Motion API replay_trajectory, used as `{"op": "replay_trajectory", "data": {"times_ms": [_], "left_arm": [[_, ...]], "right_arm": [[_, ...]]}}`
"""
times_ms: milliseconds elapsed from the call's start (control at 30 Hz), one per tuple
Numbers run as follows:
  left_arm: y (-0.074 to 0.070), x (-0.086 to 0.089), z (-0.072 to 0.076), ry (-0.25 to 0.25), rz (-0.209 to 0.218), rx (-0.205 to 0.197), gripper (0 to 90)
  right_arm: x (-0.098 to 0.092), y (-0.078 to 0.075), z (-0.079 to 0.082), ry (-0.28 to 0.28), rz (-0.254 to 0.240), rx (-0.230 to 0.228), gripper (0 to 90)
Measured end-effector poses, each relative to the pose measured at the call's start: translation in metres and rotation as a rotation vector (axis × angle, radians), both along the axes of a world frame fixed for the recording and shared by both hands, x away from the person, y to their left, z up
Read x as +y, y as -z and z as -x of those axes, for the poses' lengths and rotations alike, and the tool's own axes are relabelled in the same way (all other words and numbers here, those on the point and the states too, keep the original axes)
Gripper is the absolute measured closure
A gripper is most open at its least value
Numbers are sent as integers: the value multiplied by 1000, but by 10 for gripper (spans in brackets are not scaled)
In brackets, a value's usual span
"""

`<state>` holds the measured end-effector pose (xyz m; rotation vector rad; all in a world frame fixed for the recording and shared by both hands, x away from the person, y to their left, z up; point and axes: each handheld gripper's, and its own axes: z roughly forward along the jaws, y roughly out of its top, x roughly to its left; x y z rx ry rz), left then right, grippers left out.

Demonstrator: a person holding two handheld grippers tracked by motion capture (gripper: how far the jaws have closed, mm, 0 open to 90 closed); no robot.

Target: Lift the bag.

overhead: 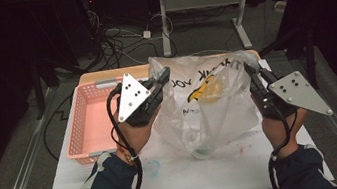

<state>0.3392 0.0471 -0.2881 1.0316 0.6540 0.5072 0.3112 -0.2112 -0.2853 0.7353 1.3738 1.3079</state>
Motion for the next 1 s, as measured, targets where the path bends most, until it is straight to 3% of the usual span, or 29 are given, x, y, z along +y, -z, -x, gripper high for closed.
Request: {"op": "replay_trajectory", "data": {"times_ms": [200, 300, 433, 500, 600, 733, 900, 1000], "left_arm": [[24, 2, -6, -6, 4, 7, 864], [29, 4, -10, -20, 4, -14, 864], [17, 9, -18, -43, 16, -43, 864], [7, 12, -18, -52, 39, -60, 864], [1, 11, -18, -59, 29, -75, 855], [2, 10, -19, -76, 26, -59, 731], [4, 18, -20, -74, 22, -34, 413], [-1, 25, -15, -59, 22, -43, 363]], "right_arm": [[2, 15, -6, 10, 11, 29, 891], [1, 20, -9, 23, 10, 33, 891], [-2, 15, -15, 48, 26, 17, 891], [-5, 7, -16, 50, 3, 4, 891], [-6, 1, -15, 52, -2, -12, 891], [-5, 2, -18, 52, 13, 5, 890], [-8, 8, -23, 57, 21, 50, 824], [-12, 9, -23, 65, 34, 62, 767]]}}
